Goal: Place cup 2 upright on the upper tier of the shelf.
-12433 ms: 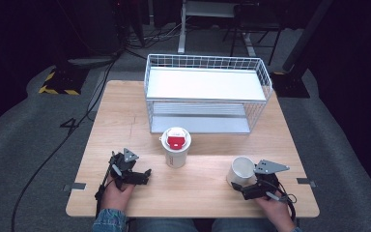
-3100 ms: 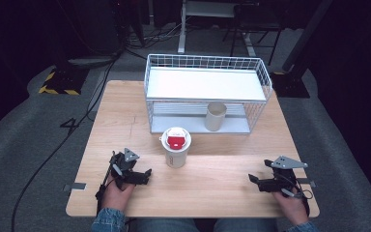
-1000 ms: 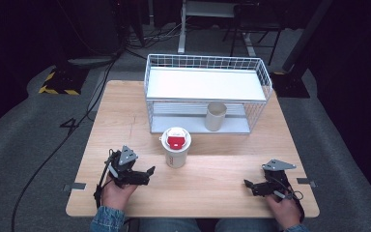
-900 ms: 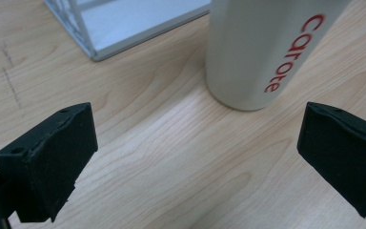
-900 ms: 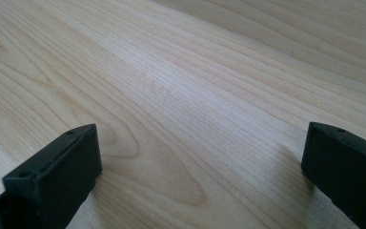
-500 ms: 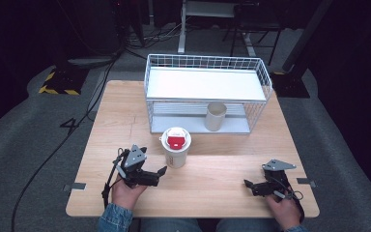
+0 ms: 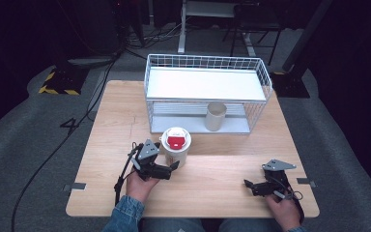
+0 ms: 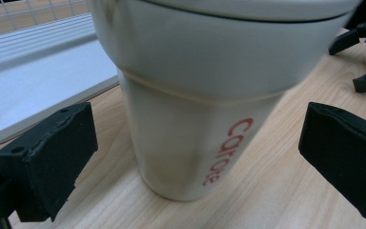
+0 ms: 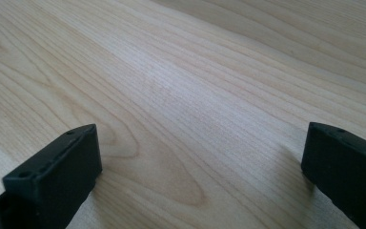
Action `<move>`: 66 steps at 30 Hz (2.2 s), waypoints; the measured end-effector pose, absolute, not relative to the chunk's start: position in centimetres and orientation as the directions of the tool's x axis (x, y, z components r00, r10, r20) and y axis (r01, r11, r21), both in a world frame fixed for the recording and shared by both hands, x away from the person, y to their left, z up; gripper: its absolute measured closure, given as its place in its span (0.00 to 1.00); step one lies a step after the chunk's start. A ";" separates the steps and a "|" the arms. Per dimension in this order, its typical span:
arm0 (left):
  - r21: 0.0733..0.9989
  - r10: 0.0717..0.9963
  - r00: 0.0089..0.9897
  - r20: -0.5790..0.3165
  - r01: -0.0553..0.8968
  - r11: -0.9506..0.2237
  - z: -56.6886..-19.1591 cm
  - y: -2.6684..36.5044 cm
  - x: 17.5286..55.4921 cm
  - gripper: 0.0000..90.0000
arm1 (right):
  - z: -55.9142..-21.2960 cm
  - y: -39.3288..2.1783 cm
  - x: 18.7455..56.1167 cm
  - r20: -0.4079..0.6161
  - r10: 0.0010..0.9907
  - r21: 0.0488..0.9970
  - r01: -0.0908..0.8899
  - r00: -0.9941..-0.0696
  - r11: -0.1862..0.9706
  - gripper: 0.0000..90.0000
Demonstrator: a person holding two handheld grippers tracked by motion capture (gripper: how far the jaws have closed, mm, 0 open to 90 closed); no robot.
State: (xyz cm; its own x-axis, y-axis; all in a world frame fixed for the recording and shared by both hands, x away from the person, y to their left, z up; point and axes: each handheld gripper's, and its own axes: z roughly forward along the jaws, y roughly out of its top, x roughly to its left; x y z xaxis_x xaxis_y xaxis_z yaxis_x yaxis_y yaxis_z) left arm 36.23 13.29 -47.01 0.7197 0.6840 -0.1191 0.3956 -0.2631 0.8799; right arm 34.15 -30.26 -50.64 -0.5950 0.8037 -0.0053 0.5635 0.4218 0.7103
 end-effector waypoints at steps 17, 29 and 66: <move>0.919 0.647 0.743 -0.169 0.356 -0.169 -48.6 11.6 38.4 0.00 | -50.6 -30.2 34.2 -0.004 0.807 0.710 0.567 -0.590 0.418 0.00; 0.935 0.645 0.756 -0.113 0.301 -0.189 -49.5 11.4 38.4 0.10 | -50.6 -30.2 34.2 -0.003 0.807 0.710 0.567 -0.590 0.417 0.00; 0.931 0.645 0.755 -0.121 0.311 -0.191 -47.6 11.4 37.6 0.12 | -50.6 -30.2 34.2 -0.003 0.807 0.710 0.567 -0.590 0.417 0.00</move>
State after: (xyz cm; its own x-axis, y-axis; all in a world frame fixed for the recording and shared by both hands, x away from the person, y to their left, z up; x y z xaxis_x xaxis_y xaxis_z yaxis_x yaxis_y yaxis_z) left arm 37.57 11.37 -47.57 0.7548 0.6448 -0.1205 0.3114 -0.1905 0.9310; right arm 34.19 -30.23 -50.63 -0.5902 0.8072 -0.0034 0.5667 0.4174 0.7103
